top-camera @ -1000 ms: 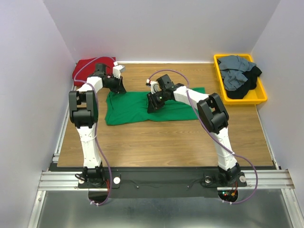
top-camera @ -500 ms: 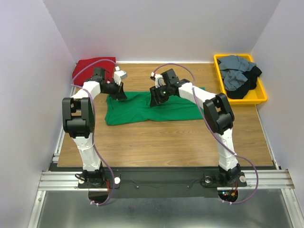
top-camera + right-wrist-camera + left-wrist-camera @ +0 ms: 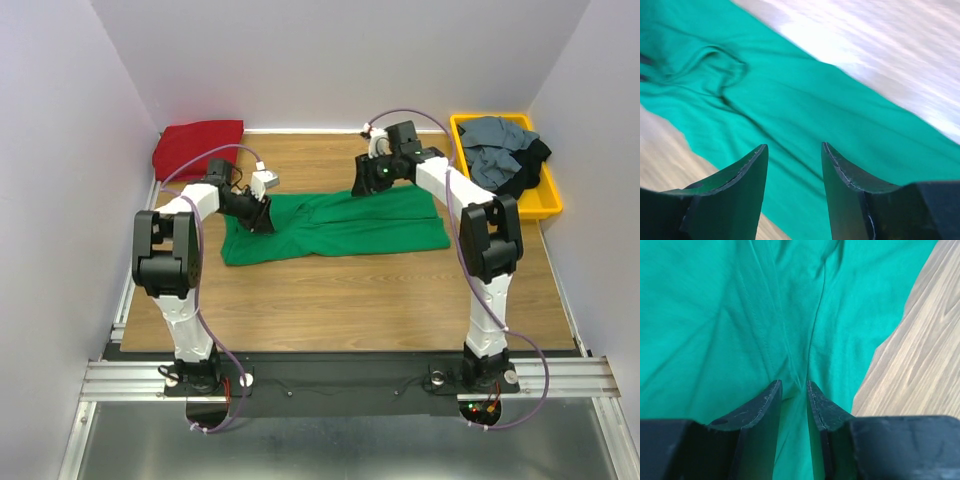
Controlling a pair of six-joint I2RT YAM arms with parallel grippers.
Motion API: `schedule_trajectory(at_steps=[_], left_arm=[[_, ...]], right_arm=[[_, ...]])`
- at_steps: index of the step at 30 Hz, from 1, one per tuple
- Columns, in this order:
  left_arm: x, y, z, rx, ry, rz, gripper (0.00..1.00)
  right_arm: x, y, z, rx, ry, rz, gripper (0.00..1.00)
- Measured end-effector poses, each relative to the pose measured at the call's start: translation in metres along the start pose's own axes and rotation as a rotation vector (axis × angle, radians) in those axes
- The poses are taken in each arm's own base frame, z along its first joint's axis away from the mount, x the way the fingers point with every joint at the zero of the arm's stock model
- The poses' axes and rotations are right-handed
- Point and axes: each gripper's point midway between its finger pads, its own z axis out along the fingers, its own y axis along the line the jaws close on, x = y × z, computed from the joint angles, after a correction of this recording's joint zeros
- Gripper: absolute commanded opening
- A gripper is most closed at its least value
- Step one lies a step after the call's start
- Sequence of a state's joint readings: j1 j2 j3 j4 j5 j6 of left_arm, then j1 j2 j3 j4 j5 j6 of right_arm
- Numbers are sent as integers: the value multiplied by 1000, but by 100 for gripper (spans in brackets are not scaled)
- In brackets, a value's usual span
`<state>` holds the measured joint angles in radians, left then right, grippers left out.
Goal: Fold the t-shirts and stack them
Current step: Fold the tshirt
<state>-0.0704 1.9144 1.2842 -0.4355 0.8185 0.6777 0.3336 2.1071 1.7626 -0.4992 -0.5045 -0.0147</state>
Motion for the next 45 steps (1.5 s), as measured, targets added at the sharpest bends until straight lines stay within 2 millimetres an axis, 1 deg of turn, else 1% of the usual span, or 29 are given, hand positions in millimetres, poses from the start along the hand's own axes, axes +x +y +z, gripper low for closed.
schedule_trajectory(at_steps=[2,5,8,10,12,13,16,17,18,23,26,29,32,33,34,35,36,37,39,40,41,42,44,45], left_arm=[[-12,-2,-8,-19,-28,18,38],[-38,-3,-20,-59,-95,52,37],[-51,0,-17,-88,-121,47,35],[-49,4,-9,-100,-114,24,35],[-40,11,2,-115,-84,-20,35],[-31,17,10,-124,-60,-49,34],[-8,28,23,-156,2,-128,33],[-7,29,24,-158,3,-138,33],[-6,31,24,-173,7,-148,33],[-8,42,20,-238,23,-164,32],[-15,54,20,-275,36,-159,32],[-35,80,23,-319,36,-123,32],[-61,98,31,-333,29,-70,33],[-72,101,33,-336,25,-51,33],[-83,102,30,-341,10,-32,33],[-93,98,32,-334,3,-13,33],[-103,94,29,-332,-13,-3,33],[-112,90,25,-335,-34,4,33],[-123,78,18,-334,-61,5,34],[-128,65,8,-335,-87,5,34],[-127,55,2,-331,-96,-10,34],[-126,41,-10,-334,-115,-19,34],[-128,27,-24,-341,-144,-35,32],[-128,14,-36,-346,-174,-53,30]], right_arm=[[0,-15,-8,30,-4,-2,50],[4,-38,-18,81,3,-3,45],[14,-62,-25,132,22,-1,43],[21,-72,-26,154,36,-1,43],[27,-80,-23,166,54,-4,42],[31,-83,-20,170,65,-8,41],[51,-90,-10,177,111,-9,38],[58,-93,-8,180,129,-7,38],[72,-96,-5,189,161,-1,37],[86,-100,-10,222,166,-29,36],[104,-93,-22,230,186,-29,34],[128,-79,-36,219,213,-28,32],[164,-42,-56,129,268,-18,33],[177,-25,-64,86,296,-7,33],[188,-8,-73,43,318,4,33],[193,0,-78,29,328,5,33],[195,14,-88,0,337,8,34],[191,24,-92,-17,327,-3,34],[173,31,-98,-19,291,-30,34],[161,31,-100,-11,267,-46,34],[150,29,-100,-2,245,-59,33],[137,26,-101,16,220,-79,33],[124,21,-99,36,200,-99,33],[120,17,-97,46,201,-107,32]])
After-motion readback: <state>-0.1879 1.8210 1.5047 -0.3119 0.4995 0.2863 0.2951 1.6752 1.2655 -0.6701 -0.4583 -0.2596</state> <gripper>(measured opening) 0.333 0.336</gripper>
